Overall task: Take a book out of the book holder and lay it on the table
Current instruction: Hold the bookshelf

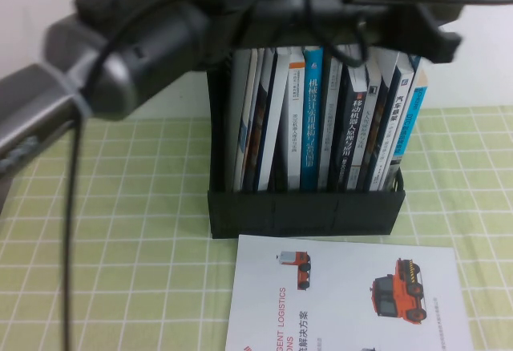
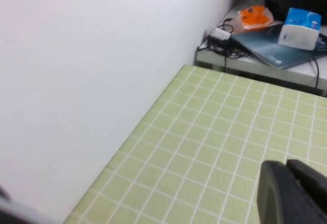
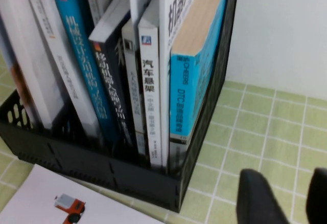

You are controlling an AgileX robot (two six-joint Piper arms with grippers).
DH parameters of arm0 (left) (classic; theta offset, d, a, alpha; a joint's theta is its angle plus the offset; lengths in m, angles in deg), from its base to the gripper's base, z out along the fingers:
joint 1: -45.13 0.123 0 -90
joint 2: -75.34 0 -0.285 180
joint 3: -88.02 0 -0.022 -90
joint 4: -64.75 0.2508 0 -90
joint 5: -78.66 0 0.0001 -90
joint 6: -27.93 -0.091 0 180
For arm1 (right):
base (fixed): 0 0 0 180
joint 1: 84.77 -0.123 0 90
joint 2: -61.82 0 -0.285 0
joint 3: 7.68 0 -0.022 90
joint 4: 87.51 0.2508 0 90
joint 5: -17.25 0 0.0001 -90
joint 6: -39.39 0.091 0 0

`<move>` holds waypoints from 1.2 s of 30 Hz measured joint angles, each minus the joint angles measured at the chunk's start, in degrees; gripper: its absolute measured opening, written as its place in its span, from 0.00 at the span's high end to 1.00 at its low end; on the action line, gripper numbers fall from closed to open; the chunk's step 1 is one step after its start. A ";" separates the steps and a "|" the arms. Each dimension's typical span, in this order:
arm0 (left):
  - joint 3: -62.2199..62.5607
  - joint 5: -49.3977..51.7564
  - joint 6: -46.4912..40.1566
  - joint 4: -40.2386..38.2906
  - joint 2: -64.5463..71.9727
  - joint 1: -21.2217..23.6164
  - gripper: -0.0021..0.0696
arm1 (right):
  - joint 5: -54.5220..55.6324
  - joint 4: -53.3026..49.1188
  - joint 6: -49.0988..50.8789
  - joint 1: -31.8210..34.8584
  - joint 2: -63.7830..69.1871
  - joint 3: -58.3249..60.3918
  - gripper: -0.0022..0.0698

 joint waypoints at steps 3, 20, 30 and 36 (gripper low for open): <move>7.91 1.01 -0.04 2.28 5.81 -1.53 0.97 | 0.00 1.06 -0.02 0.00 2.60 0.00 0.63; 19.60 10.36 29.10 37.55 13.87 0.91 0.97 | 6.78 15.77 -8.13 -0.71 14.89 0.00 0.35; 19.60 11.00 29.51 38.19 13.65 1.05 0.97 | 23.92 32.99 -30.47 -11.93 21.09 0.00 0.29; 19.60 11.02 29.51 38.26 13.62 1.09 0.97 | 33.80 29.88 -26.23 -17.53 26.08 0.00 0.29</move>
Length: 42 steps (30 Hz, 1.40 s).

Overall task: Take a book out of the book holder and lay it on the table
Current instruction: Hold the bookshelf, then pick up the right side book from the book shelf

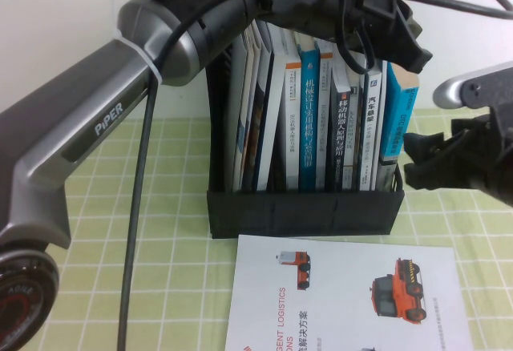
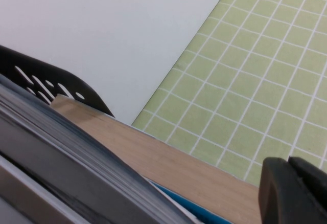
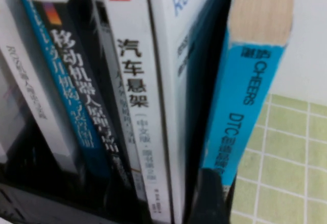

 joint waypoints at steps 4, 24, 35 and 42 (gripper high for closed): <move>0.00 0.20 0.11 0.14 0.00 0.09 0.97 | 3.00 -8.37 13.49 -0.75 2.19 0.00 0.29; 0.00 0.21 0.57 0.18 -0.09 0.09 0.97 | 32.07 -34.92 51.24 -0.87 21.55 0.00 0.34; 0.00 0.29 0.84 1.21 -0.21 0.09 0.97 | 34.67 -39.11 53.42 -0.91 23.41 -1.50 0.69; 0.00 2.44 1.33 3.62 -1.92 0.09 0.97 | 32.19 -39.74 54.73 -0.69 21.30 -1.50 0.69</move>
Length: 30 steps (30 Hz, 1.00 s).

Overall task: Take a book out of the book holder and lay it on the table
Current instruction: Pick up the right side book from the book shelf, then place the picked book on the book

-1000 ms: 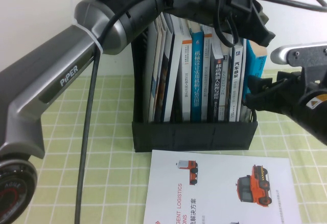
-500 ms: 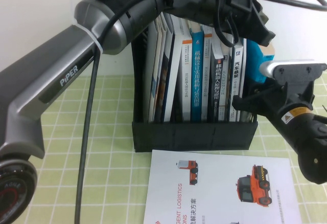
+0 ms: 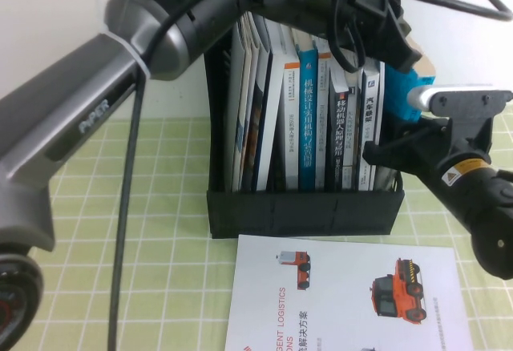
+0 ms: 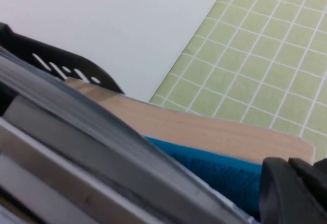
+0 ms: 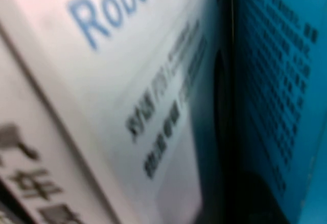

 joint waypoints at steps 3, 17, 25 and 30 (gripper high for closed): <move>0.00 1.57 1.60 3.24 -1.95 0.26 0.97 | -3.42 0.25 -0.39 0.40 -3.08 0.10 0.69; -0.10 10.65 4.36 2.65 -10.02 2.66 0.97 | -27.83 -9.63 -1.86 9.60 -28.98 -5.81 0.69; -0.10 12.97 6.92 0.46 -10.77 3.02 0.97 | -58.04 -18.92 -2.41 9.84 -39.44 -19.09 0.69; -3.60 12.16 8.88 -1.90 -13.05 5.15 0.97 | -73.47 -13.91 -11.80 10.08 -42.62 -25.39 0.69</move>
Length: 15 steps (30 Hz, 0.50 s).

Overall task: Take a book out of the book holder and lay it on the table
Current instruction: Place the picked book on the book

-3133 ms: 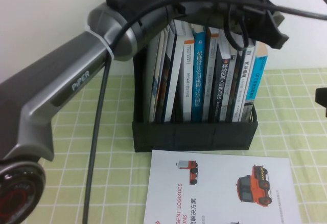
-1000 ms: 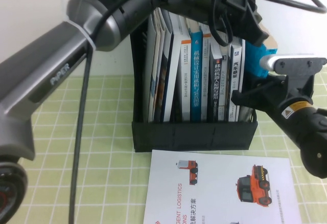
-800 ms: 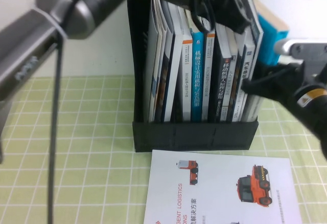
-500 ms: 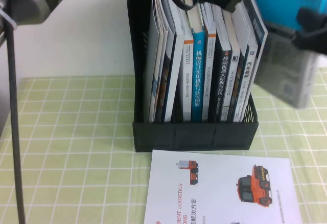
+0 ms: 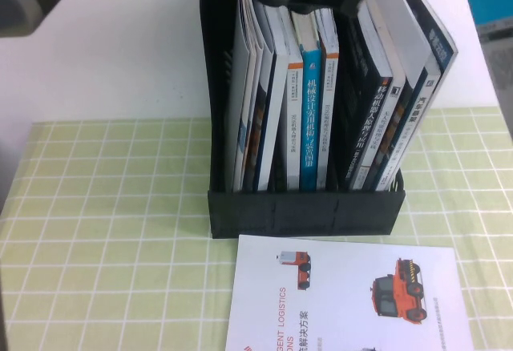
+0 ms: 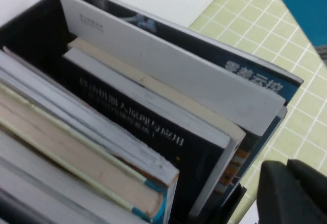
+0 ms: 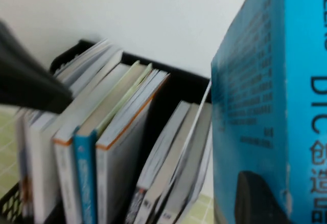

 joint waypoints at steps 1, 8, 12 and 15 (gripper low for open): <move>-1.12 -0.39 0.00 -0.72 -0.56 0.56 0.97 | -2.66 2.14 -3.78 0.00 -0.40 -0.98 0.69; -12.55 -2.26 -2.11 -5.50 -5.58 5.17 0.97 | -23.19 14.60 -19.41 0.00 -0.39 -4.91 0.69; -19.71 -3.86 -3.34 -6.71 -10.27 6.44 0.97 | -34.90 18.18 -26.01 0.00 1.86 -4.90 0.69; -24.33 -4.27 -3.43 -7.78 -14.12 7.52 0.97 | -41.75 24.92 -32.72 0.00 4.07 -4.90 0.69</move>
